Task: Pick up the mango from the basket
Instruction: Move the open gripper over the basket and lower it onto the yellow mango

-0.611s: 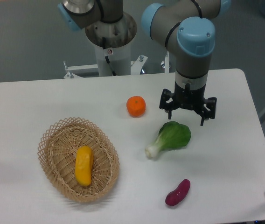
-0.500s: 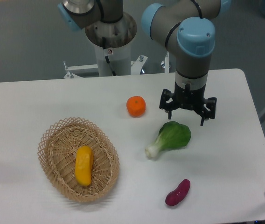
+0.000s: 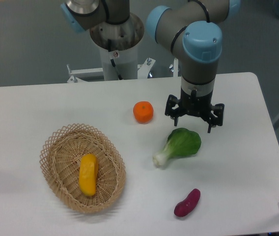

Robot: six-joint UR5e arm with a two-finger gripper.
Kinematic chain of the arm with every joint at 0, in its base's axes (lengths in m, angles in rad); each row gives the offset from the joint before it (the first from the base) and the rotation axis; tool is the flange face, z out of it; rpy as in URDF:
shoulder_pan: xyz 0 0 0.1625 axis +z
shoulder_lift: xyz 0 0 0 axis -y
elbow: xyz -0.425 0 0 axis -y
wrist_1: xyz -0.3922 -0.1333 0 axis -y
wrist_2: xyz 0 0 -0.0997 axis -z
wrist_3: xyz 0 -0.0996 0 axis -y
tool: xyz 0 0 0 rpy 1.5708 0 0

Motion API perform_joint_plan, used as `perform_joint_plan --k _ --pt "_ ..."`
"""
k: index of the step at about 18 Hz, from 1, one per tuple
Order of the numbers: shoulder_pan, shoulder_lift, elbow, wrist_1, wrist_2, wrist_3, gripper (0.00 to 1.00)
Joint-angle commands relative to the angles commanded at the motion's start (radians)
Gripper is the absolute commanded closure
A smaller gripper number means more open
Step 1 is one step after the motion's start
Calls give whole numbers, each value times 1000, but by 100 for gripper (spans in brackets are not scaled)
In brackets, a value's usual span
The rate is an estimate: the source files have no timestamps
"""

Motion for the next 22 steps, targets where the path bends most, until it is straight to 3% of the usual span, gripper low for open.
perform_joint_plan --k 7,10,12,15,22 --pt "-136 -32 12 3 0 -215 0" --pt "-216 -75 9 11 -3 -350 0" --pt "-253 -101 3 93 -8 -460 0" --pt "-322 -146 -18 201 0 -504 0" --pt "-420 -186 -28 222 -6 -577 0"
